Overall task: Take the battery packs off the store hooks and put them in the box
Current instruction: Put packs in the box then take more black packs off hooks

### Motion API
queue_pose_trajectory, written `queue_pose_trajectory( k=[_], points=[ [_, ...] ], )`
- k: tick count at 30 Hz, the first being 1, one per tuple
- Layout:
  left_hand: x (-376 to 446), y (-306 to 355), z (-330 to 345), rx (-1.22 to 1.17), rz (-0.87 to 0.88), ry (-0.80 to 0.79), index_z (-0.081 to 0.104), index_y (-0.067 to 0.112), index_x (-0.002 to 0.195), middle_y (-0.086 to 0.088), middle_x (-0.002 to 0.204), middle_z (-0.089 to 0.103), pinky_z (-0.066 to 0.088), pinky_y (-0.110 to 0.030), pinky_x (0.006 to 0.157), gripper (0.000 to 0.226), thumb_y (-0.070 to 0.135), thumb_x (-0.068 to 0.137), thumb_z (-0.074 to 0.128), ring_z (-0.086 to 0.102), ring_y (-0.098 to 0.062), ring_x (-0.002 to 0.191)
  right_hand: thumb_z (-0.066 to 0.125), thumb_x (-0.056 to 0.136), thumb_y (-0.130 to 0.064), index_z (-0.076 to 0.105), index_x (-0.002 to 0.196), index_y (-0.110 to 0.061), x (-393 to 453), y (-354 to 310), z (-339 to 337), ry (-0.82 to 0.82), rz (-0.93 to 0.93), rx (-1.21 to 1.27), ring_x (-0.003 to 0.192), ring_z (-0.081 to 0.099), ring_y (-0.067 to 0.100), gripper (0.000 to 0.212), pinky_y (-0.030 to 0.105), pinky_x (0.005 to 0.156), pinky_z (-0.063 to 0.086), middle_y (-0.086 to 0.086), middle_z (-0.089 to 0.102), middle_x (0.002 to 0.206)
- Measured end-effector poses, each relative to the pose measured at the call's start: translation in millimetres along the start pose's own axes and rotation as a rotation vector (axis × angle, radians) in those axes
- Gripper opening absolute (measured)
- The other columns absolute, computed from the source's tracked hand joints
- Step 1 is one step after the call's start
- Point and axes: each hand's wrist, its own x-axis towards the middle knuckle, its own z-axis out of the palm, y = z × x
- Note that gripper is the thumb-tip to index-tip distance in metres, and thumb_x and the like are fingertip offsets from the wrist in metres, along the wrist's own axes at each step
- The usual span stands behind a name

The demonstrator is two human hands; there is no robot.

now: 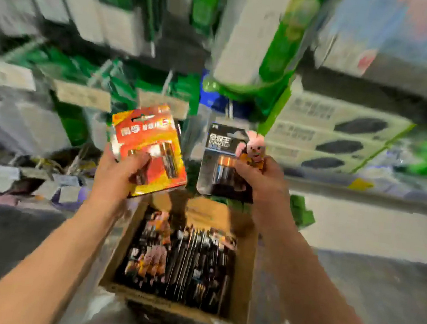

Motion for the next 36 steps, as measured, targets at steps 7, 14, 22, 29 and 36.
queue_pose_trajectory(
  k=[7, 14, 22, 29, 36],
  points=[
    [-1, 166, 5, -0.044, 0.338, 0.085, 0.057, 0.015, 0.105, 0.006, 0.083, 0.07, 0.055, -0.031, 0.069, 0.069, 0.042, 0.043, 0.069, 0.067, -0.01, 0.072, 0.071, 0.072, -0.01, 0.066, 0.095, -0.013, -8, -144, 70, -0.257, -0.348, 0.144, 0.087, 0.068, 0.021, 0.024, 0.041, 0.084, 0.055, 0.005, 0.074, 0.092],
    [11, 274, -14, -0.084, 0.561, 0.113, 0.058, 0.024, 0.106, -0.003, 0.1, 0.069, 0.054, -0.039, 0.079, 0.062, 0.039, 0.047, 0.073, 0.067, -0.021, 0.089, 0.074, 0.081, -0.014, 0.066, 0.1, -0.02, -4, -224, 133, -0.285, -0.559, 0.138, 0.101, 0.069, 0.021, 0.022, 0.051, 0.098, 0.048, 0.001, 0.074, 0.103],
    [63, 382, -59, -0.063, 0.746, -0.015, 0.059, 0.024, 0.111, 0.001, 0.1, 0.072, 0.056, -0.03, 0.069, 0.063, 0.04, 0.052, 0.075, 0.072, -0.016, 0.087, 0.054, 0.096, -0.022, 0.05, 0.102, -0.025, 12, -303, 221, -0.189, -0.749, 0.018, 0.089, 0.061, 0.012, 0.007, 0.028, 0.042, 0.048, -0.002, 0.06, 0.108],
    [127, 443, -100, -0.042, 0.785, -0.133, 0.061, 0.023, 0.104, 0.004, 0.09, 0.075, 0.055, -0.028, 0.067, 0.049, 0.031, 0.058, 0.072, 0.072, -0.021, 0.088, 0.058, 0.09, -0.008, 0.062, 0.097, -0.015, 37, -342, 294, -0.114, -0.749, 0.041, 0.08, 0.059, 0.021, 0.011, 0.028, 0.041, 0.047, 0.014, 0.061, 0.094],
    [170, 465, -103, -0.03, 0.721, -0.255, 0.057, 0.031, 0.109, -0.003, 0.108, 0.071, 0.053, -0.041, 0.08, 0.042, 0.026, 0.072, 0.075, 0.069, -0.024, 0.098, 0.062, 0.09, -0.01, 0.062, 0.083, -0.015, 54, -355, 310, -0.022, -0.757, 0.187, 0.07, 0.06, 0.018, 0.009, 0.028, 0.043, 0.041, 0.001, 0.068, 0.081]
  ],
)
